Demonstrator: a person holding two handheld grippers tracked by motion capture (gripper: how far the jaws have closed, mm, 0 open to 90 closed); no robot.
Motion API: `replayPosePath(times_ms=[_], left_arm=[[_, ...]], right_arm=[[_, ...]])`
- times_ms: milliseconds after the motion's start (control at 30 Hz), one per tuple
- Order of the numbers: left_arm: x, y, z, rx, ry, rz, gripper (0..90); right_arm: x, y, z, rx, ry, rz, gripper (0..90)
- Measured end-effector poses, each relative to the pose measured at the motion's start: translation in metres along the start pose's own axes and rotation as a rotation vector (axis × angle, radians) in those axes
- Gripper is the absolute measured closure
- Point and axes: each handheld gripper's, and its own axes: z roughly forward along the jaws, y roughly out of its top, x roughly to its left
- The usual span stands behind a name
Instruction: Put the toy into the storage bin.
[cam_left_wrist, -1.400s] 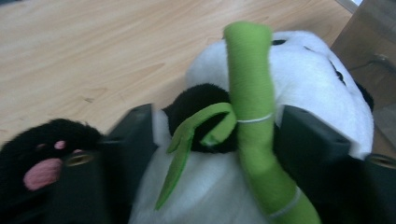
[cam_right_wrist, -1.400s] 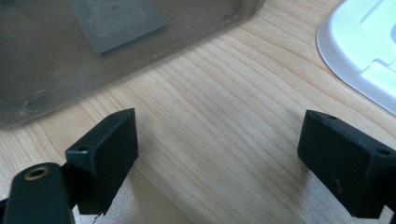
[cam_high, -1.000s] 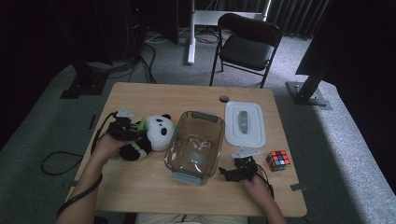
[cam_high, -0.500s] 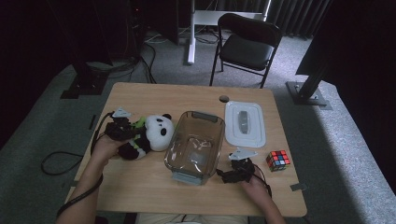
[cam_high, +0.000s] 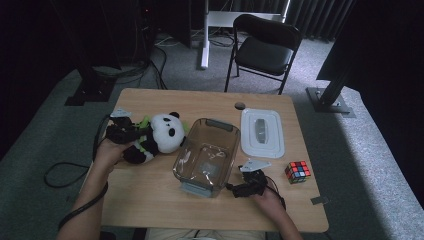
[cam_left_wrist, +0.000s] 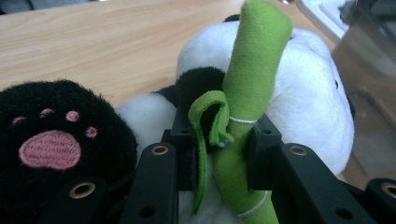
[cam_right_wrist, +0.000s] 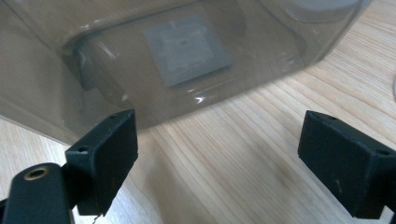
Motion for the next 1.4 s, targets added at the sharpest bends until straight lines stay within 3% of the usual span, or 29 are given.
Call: replayPosePath(times_ms=[133,267,600,667,800,967,1100,1233,1367,1400], left_arm=[[0.003,0.006,-0.004,-0.020,0.016,-0.028,71.0],[0.003,0.016,-0.009,-0.048,0.027,-0.062,70.9],[0.004,0.046,-0.032,-0.122,0.070,-0.090,70.8],[0.002,0.050,-0.036,-0.139,0.069,-0.094,70.7],[0.000,0.058,-0.043,-0.159,0.070,-0.093,70.7],[-0.004,0.071,-0.050,-0.175,0.064,-0.087,70.7],[-0.016,0.089,-0.058,-0.194,0.060,-0.062,70.6],[-0.028,0.096,-0.056,-0.195,0.042,-0.044,70.6],[-0.035,0.097,-0.051,-0.183,0.026,-0.031,70.5],[-0.043,0.097,-0.043,-0.166,0.001,-0.024,70.5]], right_arm=[[0.003,0.003,0.004,-0.004,0.009,0.013,11.7],[0.012,0.015,0.015,-0.037,0.051,0.049,11.7],[0.033,0.034,0.041,-0.033,0.042,0.060,11.5],[0.040,0.041,0.052,-0.035,0.010,0.085,11.5],[0.049,0.049,0.061,-0.032,-0.030,0.107,11.5],[0.056,0.059,0.074,-0.016,-0.037,0.125,11.5],[0.062,0.072,0.083,-0.033,-0.049,0.166,11.5],[0.071,0.087,0.092,-0.054,-0.081,0.169,11.5],[0.073,0.092,0.096,-0.057,-0.081,0.177,11.5],[0.075,0.099,0.101,-0.074,-0.075,0.202,11.5]])
